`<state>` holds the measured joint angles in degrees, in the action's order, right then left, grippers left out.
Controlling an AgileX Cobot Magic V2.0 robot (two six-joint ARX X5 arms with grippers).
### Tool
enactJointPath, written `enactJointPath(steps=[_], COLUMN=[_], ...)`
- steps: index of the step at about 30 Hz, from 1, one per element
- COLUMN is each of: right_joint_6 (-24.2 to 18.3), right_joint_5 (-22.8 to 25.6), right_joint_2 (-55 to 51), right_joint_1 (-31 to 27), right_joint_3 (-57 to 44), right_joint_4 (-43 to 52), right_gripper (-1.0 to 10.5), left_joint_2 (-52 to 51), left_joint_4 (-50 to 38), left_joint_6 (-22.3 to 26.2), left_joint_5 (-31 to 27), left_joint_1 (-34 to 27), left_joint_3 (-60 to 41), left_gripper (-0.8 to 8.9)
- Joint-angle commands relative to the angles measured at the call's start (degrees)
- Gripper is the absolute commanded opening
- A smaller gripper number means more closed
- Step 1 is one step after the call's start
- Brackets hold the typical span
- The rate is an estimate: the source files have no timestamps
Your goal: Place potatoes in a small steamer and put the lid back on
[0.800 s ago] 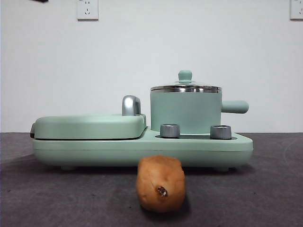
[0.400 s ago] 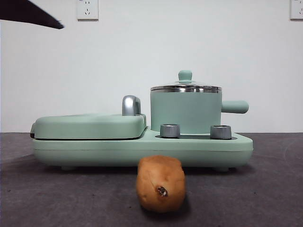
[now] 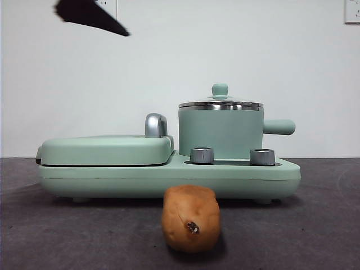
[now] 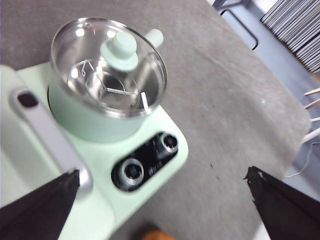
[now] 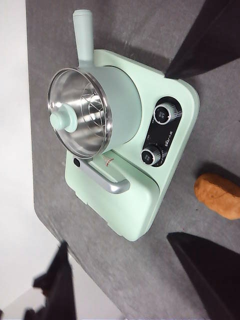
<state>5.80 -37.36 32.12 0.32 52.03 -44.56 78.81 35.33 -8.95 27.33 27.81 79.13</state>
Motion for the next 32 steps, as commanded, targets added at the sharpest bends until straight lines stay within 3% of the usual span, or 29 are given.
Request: enactJointPath(steps=[1, 11, 20, 32], right_joint_6=[-0.24, -0.26, 0.02, -0.02], right_joint_5=[-0.11, -0.11, -0.2, -0.15], right_joint_2=[0.39, 0.39, 0.39, 0.39], right_joint_1=[0.09, 0.09, 0.11, 0.09], right_joint_3=[0.83, 0.83, 0.83, 0.83], right_joint_4=[0.37, 0.5, 0.94, 1.03], right_gripper=[4.9, 4.9, 4.9, 4.9], left_joint_2=[5.66, 23.23, 32.24, 36.44], left_joint_4=[0.66, -0.04, -7.08, -14.45], left_joint_6=[0.96, 5.77, 6.6, 6.99], left_joint_5=[-2.71, -17.05, -18.69, -21.31], left_joint_1=[2.27, 9.35, 10.93, 11.02], left_joint_3=[6.86, 23.41, 26.64, 26.64], left_gripper=[5.33, 5.29, 4.86, 4.85])
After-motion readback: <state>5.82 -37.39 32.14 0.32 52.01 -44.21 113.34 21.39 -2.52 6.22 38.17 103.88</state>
